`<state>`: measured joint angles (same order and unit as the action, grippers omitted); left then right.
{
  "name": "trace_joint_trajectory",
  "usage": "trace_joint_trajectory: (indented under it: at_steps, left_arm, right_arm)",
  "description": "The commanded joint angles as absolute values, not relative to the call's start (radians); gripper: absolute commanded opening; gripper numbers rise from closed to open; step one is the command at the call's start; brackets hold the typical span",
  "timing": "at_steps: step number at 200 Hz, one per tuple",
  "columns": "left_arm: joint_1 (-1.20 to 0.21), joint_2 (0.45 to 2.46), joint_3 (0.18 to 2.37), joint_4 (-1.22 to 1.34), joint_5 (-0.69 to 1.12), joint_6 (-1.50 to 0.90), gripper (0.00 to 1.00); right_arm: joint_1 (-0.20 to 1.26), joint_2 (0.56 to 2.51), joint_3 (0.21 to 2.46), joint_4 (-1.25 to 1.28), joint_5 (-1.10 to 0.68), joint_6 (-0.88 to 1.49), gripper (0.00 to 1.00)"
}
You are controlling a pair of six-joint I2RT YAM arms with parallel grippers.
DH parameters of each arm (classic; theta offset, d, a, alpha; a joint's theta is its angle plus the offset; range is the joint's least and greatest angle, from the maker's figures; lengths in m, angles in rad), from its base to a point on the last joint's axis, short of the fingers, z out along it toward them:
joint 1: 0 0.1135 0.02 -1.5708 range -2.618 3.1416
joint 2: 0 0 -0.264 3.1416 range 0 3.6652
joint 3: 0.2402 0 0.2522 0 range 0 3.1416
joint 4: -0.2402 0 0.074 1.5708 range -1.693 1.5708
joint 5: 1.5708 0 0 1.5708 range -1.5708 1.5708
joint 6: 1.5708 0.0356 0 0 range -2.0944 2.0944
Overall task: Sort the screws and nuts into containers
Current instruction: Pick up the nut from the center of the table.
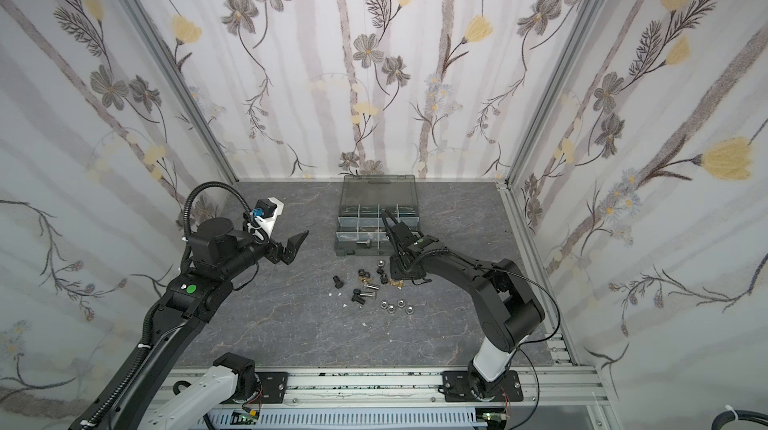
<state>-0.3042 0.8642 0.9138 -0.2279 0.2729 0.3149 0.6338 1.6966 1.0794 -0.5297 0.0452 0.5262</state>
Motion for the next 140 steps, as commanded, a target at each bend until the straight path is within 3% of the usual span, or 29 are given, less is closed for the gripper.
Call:
trace_joint_trajectory:
  at_steps: [1,73,140]
  left_arm:
    - [-0.305,0.856,0.91,-0.195,0.27,0.331,1.0]
    - [-0.304,0.845,0.905,-0.193,0.268,0.332,1.0]
    - [-0.304,0.829,0.9,-0.193,0.259,0.334,1.0]
  right_arm:
    - [0.638,1.718,1.07,-0.502,0.028,0.562,0.4]
    - [0.641,1.729,1.014,-0.482,0.054,0.579,0.35]
    - [0.64,1.764,1.018,-0.456,0.048,0.568,0.22]
